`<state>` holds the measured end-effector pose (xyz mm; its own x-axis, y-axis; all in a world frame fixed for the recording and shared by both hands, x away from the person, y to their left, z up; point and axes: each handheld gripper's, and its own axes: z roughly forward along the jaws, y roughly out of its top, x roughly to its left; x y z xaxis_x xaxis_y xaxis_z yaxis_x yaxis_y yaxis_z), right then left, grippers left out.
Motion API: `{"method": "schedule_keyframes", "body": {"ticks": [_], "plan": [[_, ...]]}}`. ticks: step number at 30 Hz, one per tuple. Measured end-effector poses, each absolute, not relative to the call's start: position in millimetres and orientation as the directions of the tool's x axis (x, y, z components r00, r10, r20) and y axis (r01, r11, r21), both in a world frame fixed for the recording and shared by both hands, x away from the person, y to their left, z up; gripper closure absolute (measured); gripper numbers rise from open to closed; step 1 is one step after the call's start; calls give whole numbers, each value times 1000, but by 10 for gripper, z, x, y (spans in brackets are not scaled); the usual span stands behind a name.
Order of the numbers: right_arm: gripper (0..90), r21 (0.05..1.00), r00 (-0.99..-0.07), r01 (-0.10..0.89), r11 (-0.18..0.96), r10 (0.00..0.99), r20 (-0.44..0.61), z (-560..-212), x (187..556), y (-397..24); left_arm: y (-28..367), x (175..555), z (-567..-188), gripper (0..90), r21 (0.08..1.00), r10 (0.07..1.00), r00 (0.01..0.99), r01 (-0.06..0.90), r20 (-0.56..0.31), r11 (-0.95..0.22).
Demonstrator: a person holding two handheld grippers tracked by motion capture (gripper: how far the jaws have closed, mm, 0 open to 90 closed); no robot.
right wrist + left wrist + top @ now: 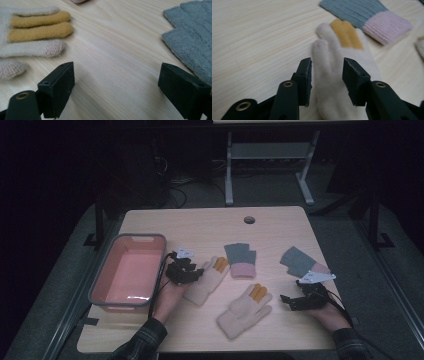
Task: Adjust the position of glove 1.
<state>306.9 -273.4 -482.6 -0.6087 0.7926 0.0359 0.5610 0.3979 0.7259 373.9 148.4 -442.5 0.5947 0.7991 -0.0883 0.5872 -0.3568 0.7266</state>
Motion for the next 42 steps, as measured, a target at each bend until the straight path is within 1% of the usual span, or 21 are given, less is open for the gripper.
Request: {"method": "schedule_keyframes", "body": {"ticks": [6,9,10,13,16,19,21,23,30,35,42], "plan": [[134,726,-609,561,398,792,36,-4826,3069,-2734,1481,3785,-4539,605,685,814,572,633,-99,-361],[134,726,-609,561,398,793,36,-4826,3069,-2734,1474,3794,-4583,598,663,813,578,637,-73,-393],[134,726,-610,560,399,792,35,-4826,3069,-2735,1460,3794,-4613,599,652,815,574,648,-80,-393],[134,725,-609,562,399,792,36,-4825,3069,-2734,1433,3780,-4619,602,650,807,589,632,-49,-422],[134,726,-609,561,398,792,36,-4827,3069,-2734,1421,3771,-4616,673,648,790,611,624,-57,-436],[134,726,-609,561,398,792,36,-4826,3069,-2734,1406,3759,-4615,797,643,771,630,627,-86,-440],[134,726,-609,561,398,792,36,-4826,3068,-2734,1392,3750,-4615,854,640,764,640,622,-84,-451],[134,726,-609,561,399,792,35,-4826,3069,-2734,1377,3744,-4612,875,641,761,643,618,-81,-454],[134,725,-609,562,398,793,36,-4825,3069,-2734,1383,3747,-4562,895,646,747,655,620,-113,-446],[135,726,-609,561,398,793,36,-4826,3069,-2734,1405,3715,-4404,896,686,728,676,584,-115,-434],[138,723,-614,561,402,789,37,-4821,3067,-2742,1456,3650,-4226,897,733,697,701,554,-154,-396]]}}
